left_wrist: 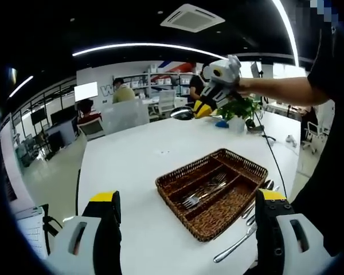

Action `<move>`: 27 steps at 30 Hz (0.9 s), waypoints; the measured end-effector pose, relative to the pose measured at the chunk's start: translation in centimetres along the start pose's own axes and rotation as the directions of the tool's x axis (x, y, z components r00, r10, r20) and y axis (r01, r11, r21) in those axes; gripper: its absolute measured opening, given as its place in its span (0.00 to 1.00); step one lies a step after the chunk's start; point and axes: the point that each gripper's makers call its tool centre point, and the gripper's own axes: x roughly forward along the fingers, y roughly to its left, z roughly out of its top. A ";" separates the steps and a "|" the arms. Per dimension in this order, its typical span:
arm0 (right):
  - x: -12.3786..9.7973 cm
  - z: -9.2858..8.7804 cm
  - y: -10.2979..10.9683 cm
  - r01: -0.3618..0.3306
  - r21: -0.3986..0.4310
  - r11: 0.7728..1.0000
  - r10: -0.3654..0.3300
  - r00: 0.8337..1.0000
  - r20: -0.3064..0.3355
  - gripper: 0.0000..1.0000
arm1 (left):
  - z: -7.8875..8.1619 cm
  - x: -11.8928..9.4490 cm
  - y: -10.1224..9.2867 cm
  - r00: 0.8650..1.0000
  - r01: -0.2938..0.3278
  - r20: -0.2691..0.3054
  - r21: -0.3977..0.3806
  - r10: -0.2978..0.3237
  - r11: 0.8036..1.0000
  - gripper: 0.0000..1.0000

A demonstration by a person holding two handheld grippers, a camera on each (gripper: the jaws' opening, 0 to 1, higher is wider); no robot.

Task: Arrange the knives, forks, and spoons in their matching storage slots by inserting each utensil handle-first until every utensil is classified and aligned in the correct compartment

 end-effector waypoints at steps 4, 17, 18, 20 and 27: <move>0.5 -0.1 -0.4 -0.007 -0.001 1.000 0.007 1.000 -0.010 0.00 | -0.1 0.1 0.5 1.000 0.003 0.003 -0.002 -0.003 1.000 0.99; 1.6 -0.8 -0.8 -0.023 0.011 1.000 0.023 0.999 -0.031 0.00 | -0.2 -0.1 1.5 1.000 -0.001 0.009 -0.013 0.002 1.000 0.99; 1.6 -0.9 -0.7 -0.024 0.008 1.000 0.024 0.999 -0.035 0.00 | -0.2 -0.2 1.6 1.000 -0.003 0.010 -0.014 0.003 1.000 0.99; 1.9 -1.1 -0.6 -0.030 0.014 0.999 0.030 0.999 -0.040 0.00 | -0.2 -0.3 1.7 1.000 -0.005 0.011 -0.018 0.005 1.000 0.99; 4.5 -4.1 0.7 -0.058 0.054 0.997 0.062 0.995 -0.079 0.00 | -0.4 -0.4 1.7 1.000 -0.006 0.008 -0.024 0.006 1.000 0.99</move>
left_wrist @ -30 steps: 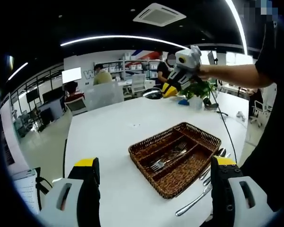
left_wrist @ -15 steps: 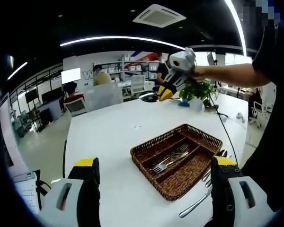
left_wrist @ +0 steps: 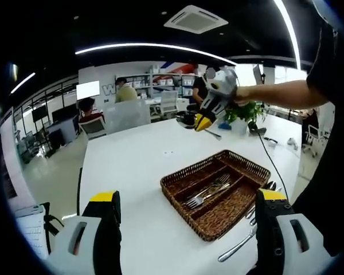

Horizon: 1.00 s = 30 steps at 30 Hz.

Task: Arrange the knives, forks, and spoons in their matching storage slots by inserting each utensil handle-first until every utensil is classified and aligned in the correct compartment

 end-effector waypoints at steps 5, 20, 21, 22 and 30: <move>1.7 -1.8 0.3 -0.001 -0.002 1.000 0.001 0.998 -0.055 0.00 | -0.3 -0.5 0.5 1.000 -0.008 -0.007 -0.007 0.008 1.000 0.99; 5.7 -3.6 1.2 -0.045 -0.102 0.994 0.024 0.979 -0.200 0.00 | -1.3 -1.0 1.5 1.000 -0.012 -0.022 -0.022 0.012 1.000 0.99; 6.2 -3.9 1.3 -0.052 -0.107 0.993 0.028 0.977 -0.212 0.00 | -1.4 -1.1 1.5 1.000 -0.012 -0.022 -0.024 0.012 1.000 0.99; 6.4 -4.0 1.3 -0.053 -0.110 0.993 0.028 0.975 -0.220 0.00 | -1.4 -1.1 1.6 1.000 -0.012 -0.023 -0.025 0.011 1.000 0.99; 7.9 -5.0 1.8 -0.094 -0.134 0.987 0.053 0.959 -0.279 0.00 | -1.9 -1.3 2.0 1.000 -0.011 -0.026 -0.036 0.010 0.999 0.99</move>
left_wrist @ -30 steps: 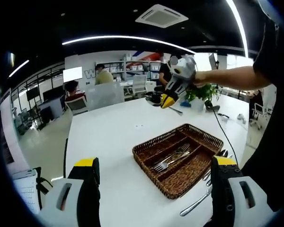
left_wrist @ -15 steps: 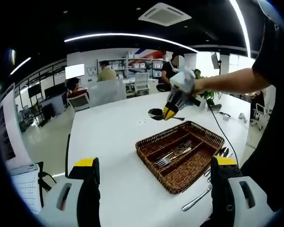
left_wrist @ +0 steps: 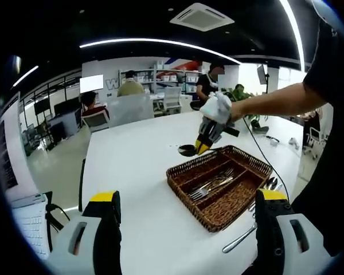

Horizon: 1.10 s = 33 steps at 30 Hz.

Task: Arrange the knives, forks, and spoons in their matching storage slots by inserting each utensil handle-first until every utensil is classified and aligned in the correct compartment

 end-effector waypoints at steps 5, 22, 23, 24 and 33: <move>1.4 -0.4 -0.1 -0.013 -0.001 1.000 0.013 1.000 -0.027 0.00 | -0.2 0.0 0.2 1.000 0.004 -0.004 -0.002 -0.004 1.000 0.99; 4.9 -2.3 0.1 -0.044 -0.049 0.998 0.036 0.987 -0.156 0.00 | 0.3 0.7 0.2 1.000 0.023 -0.002 0.009 -0.023 1.000 0.99; 5.1 -2.5 0.1 -0.042 -0.048 0.998 0.034 0.986 -0.162 0.00 | 0.3 0.6 0.2 1.000 0.024 -0.001 0.007 -0.024 1.000 0.99; 5.3 -2.7 0.0 -0.034 -0.045 0.998 0.026 0.985 -0.172 0.00 | 0.3 0.6 0.1 1.000 0.024 -0.002 0.008 -0.024 1.000 0.99; 6.2 -3.2 0.3 0.007 -0.050 0.999 -0.017 0.980 -0.197 0.00 | 0.0 0.3 0.1 1.000 0.016 -0.004 0.002 -0.016 1.000 0.99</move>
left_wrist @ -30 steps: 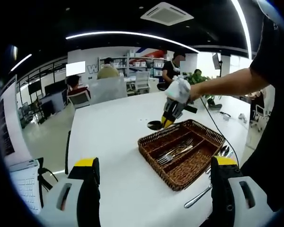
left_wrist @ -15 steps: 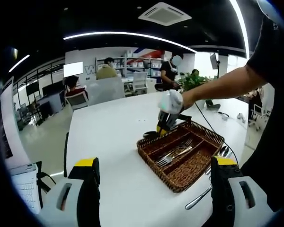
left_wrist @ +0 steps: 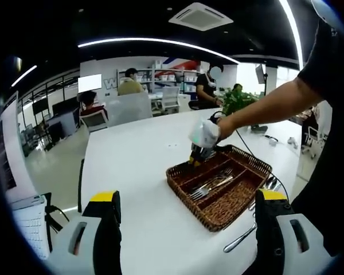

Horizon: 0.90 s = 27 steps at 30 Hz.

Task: Arrange the knives, forks, and spoons in their matching storage slots by inserting each utensil handle-first until every utensil is classified and aligned in the correct compartment

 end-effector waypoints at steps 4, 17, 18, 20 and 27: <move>0.4 0.1 0.0 0.012 0.008 1.000 -0.012 1.000 -0.001 0.00 | 0.0 0.0 0.0 1.000 0.001 0.001 -0.002 -0.001 1.000 0.99; 1.3 0.0 0.0 0.109 0.062 0.992 -0.111 0.994 0.022 0.00 | -0.2 -0.3 0.0 1.000 -0.005 -0.004 -0.002 0.005 1.000 0.99; 1.3 0.0 0.0 0.110 0.061 0.992 -0.112 0.993 0.025 0.00 | -0.2 -0.3 0.0 1.000 -0.005 -0.005 -0.001 0.005 1.000 0.99; 1.3 0.0 0.1 0.110 0.052 0.993 -0.112 0.993 0.033 0.00 | 0.0 -0.3 -0.1 1.000 -0.003 -0.001 -0.003 0.003 1.000 0.99; 1.4 0.1 0.0 0.099 0.057 0.993 -0.102 0.993 0.059 0.01 | -0.1 -0.1 -0.5 1.000 0.006 -0.005 0.003 -0.006 1.000 0.99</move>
